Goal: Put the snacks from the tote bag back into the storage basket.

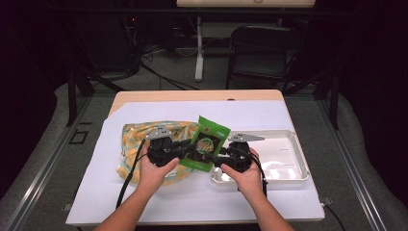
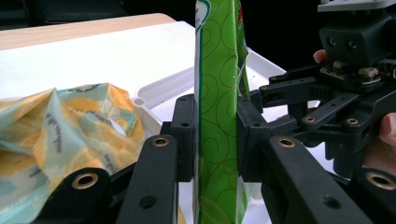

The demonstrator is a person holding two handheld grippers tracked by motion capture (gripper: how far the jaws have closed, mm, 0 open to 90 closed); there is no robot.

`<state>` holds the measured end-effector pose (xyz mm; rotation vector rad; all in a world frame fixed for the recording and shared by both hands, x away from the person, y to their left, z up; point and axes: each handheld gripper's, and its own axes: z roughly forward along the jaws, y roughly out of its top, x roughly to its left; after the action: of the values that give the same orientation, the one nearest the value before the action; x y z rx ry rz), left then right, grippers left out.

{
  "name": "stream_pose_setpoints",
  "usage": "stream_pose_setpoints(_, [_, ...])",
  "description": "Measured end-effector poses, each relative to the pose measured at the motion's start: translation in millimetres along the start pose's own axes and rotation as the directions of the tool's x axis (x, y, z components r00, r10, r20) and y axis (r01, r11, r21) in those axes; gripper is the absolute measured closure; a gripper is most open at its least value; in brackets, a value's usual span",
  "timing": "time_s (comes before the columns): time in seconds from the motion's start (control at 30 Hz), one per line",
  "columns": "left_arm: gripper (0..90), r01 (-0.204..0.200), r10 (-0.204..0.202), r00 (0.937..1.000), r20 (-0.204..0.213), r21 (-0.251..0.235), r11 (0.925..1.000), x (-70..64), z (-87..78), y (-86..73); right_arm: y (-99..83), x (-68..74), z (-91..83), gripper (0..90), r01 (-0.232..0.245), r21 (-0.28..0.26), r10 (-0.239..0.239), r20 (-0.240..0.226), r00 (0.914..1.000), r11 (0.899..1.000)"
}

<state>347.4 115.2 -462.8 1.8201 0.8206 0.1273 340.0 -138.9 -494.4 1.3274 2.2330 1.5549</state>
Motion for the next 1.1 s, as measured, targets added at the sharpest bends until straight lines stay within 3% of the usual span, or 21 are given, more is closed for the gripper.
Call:
stream_pose_setpoints(0.3, [72.9,-0.015,0.015,0.9999,-0.002,0.009,0.9998,-4.9,14.1,14.3,6.5,-13.7,-12.7,46.8,-0.037,-0.036,0.038,0.013,0.9992,0.999])
stream_pose_setpoints(0.43, [72.6,0.001,-0.001,1.0,0.008,0.017,0.9999,-6.7,18.9,20.6,10.2,-16.7,-19.7,49.7,-0.036,-0.054,0.037,0.028,0.9989,0.998])
stream_pose_setpoints(0.6, [72.6,-0.007,0.007,1.0,0.007,0.025,0.9997,-9.4,23.5,24.1,12.9,-20.9,-26.5,53.8,-0.068,-0.086,0.072,0.034,0.9968,0.994])
stream_pose_setpoints(0.83, [71.7,-0.004,0.004,1.0,0.001,0.041,0.9992,-10.7,30.7,24.6,15.4,-24.1,-35.1,60.7,-0.07,-0.116,0.078,0.064,0.9949,0.991])
stream_pose_setpoints(1.03, [71.5,-0.002,0.002,0.9999,-0.012,0.048,0.9988,-9.4,31.3,24.3,16.2,-27.7,-37.8,67.6,-0.067,-0.106,0.074,0.067,0.995,0.992])
stream_pose_setpoints(1.1, [71.7,-0.018,0.019,0.9995,-0.024,0.051,0.9985,-8.8,30.3,24.4,16.2,-27.9,-38.5,75.7,-0.051,-0.105,0.062,0.099,0.9932,0.993])
